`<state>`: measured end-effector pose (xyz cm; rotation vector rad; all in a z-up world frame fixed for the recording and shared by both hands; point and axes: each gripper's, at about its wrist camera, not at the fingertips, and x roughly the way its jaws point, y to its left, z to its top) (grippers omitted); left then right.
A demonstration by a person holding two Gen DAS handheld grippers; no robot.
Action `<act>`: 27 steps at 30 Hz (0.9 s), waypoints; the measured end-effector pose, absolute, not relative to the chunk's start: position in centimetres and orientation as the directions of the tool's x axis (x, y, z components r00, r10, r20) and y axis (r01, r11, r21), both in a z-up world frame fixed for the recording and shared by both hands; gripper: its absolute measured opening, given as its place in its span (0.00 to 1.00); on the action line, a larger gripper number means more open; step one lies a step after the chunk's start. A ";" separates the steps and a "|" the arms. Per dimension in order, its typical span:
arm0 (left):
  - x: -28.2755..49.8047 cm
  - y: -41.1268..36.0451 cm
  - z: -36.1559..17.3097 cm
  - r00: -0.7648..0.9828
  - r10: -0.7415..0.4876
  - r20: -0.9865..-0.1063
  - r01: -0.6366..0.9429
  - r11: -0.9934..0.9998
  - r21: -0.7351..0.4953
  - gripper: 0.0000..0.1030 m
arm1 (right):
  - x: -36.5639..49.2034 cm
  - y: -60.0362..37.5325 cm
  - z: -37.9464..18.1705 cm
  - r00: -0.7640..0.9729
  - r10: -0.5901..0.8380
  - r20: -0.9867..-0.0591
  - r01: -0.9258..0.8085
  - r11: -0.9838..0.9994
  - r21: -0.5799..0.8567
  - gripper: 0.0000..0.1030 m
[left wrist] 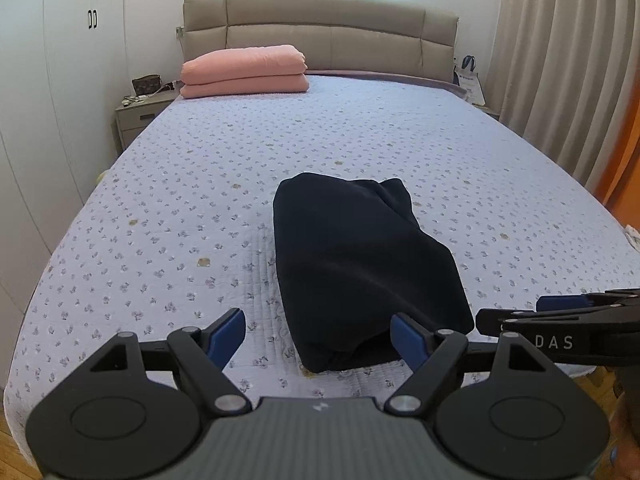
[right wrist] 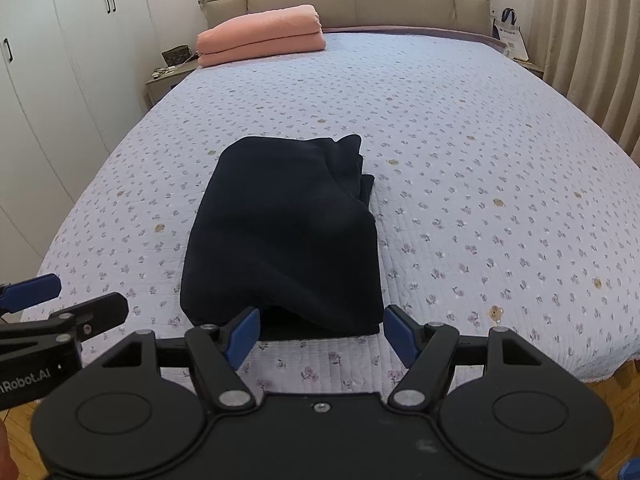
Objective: Fold large clothes
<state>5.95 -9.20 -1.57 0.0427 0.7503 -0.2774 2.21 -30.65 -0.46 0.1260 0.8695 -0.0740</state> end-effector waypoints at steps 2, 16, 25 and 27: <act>5.9 -9.2 -1.6 0.693 -0.238 -0.680 0.263 0.962 -0.069 0.79 | 2.2 -30.7 -0.5 0.643 -0.013 -0.766 0.115 0.990 0.080 0.79; 6.1 -9.1 -1.8 0.676 -0.249 -0.694 0.255 0.962 -0.098 0.79 | 2.0 -30.4 -0.4 0.647 -0.010 -0.762 0.106 0.991 0.077 0.79; 6.8 -8.4 -2.4 0.656 -0.206 -0.726 0.190 0.976 -0.105 0.83 | 2.0 -30.2 -0.1 0.650 -0.011 -0.760 0.095 0.993 0.067 0.79; 6.8 -8.4 -2.3 0.664 -0.196 -0.721 0.186 0.978 -0.094 0.83 | 2.0 -30.3 -0.1 0.650 -0.011 -0.759 0.097 0.993 0.069 0.79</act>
